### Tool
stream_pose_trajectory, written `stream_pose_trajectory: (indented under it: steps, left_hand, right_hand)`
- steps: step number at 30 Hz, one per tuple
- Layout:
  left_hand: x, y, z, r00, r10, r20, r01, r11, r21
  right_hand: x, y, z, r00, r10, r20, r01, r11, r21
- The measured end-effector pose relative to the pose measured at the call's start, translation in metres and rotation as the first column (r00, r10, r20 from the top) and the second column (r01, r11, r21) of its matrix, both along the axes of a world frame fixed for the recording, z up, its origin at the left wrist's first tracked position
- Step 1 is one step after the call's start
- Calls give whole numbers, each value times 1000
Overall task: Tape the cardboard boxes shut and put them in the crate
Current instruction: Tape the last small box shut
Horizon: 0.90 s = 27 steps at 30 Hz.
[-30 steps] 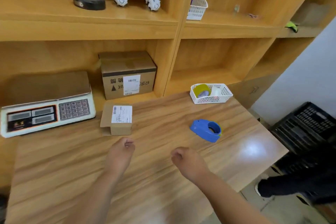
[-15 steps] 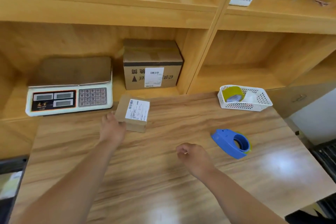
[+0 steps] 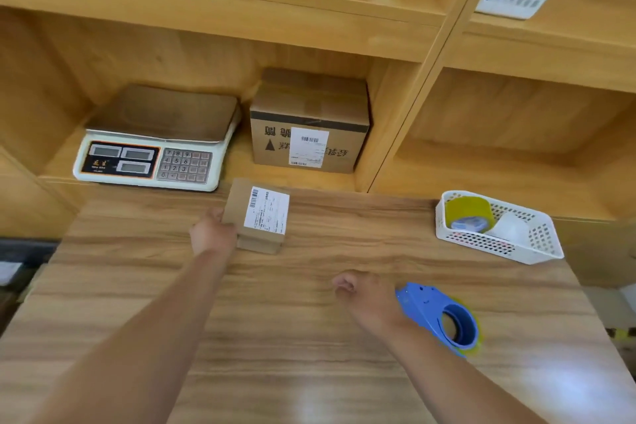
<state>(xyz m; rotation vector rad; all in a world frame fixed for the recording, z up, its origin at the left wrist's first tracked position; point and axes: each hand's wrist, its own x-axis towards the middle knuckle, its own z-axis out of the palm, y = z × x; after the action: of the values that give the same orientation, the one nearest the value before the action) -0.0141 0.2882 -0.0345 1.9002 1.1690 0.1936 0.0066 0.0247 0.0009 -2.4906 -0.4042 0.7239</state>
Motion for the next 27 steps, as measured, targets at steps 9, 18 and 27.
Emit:
stream_pose_trajectory:
  steps: [9, 18, 27]
  left_hand:
    - [1, -73, 18, 987, 92, 130, -82, 993, -80]
    - [-40, -142, 26, 998, 8, 66, -6, 1000, -26]
    - [-81, -176, 19, 990, -139, 8, 139, 990, -10]
  right_hand:
    - [41, -45, 1, 991, 137, 4, -137, 990, 18]
    - [41, -79, 1, 979, 206, -3, -206, 978, 13]
    - [21, -97, 8, 986, 169, -10, -169, 985, 31]
